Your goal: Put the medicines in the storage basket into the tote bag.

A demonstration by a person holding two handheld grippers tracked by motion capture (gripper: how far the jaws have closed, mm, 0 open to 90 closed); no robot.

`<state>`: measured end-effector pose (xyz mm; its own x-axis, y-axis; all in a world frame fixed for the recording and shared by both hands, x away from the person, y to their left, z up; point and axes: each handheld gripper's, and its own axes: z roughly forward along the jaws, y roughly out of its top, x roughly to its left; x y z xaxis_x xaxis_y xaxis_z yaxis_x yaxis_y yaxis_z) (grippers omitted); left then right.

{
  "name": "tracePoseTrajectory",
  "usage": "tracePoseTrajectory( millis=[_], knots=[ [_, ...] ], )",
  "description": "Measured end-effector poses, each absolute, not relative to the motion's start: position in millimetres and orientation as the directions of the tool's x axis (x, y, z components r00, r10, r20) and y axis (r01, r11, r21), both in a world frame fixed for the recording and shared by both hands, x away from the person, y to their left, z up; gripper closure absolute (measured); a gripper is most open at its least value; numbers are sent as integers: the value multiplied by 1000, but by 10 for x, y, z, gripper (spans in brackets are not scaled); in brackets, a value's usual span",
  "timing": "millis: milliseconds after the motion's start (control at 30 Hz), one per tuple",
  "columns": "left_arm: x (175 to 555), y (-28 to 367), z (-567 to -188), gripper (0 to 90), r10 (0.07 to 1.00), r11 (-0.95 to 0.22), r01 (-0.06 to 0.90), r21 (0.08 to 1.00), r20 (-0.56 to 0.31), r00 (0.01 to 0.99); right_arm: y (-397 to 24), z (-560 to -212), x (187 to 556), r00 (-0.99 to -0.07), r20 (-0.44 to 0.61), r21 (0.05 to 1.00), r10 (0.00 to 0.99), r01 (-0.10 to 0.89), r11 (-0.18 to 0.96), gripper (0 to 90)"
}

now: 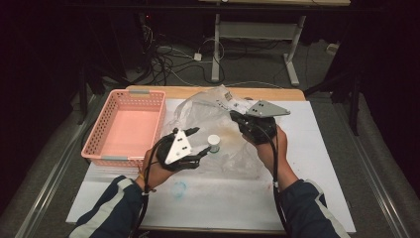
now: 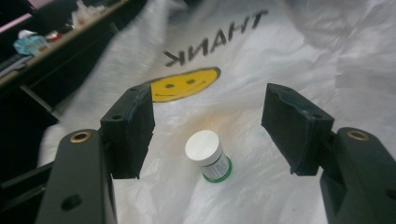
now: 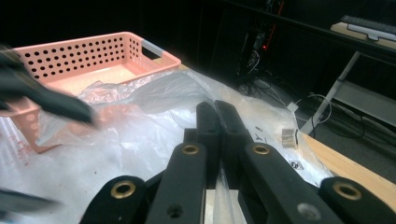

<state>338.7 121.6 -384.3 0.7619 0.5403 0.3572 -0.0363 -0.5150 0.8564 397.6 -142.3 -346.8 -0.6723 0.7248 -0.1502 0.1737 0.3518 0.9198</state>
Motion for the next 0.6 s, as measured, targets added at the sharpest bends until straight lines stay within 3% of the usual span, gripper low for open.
tracePoseTrajectory(
  millis=[333,467,533,600],
  knots=[
    [3333,1758,-3842,219,659,-482,22,876,346,667,-1516,-3498,3874,-669,-178,913,721,161,375,900],
    [3438,1794,-3939,217,658,-497,85,863,311,686,-1577,-3507,3814,-669,-186,913,719,152,378,900],
    [3493,1771,-4005,174,637,-504,129,854,266,723,-1622,-3523,3780,-667,-186,916,722,149,373,900],
    [3530,1713,-4069,174,637,-543,161,824,280,718,-1638,-3531,3771,-667,-185,916,722,149,372,900]
  ],
)
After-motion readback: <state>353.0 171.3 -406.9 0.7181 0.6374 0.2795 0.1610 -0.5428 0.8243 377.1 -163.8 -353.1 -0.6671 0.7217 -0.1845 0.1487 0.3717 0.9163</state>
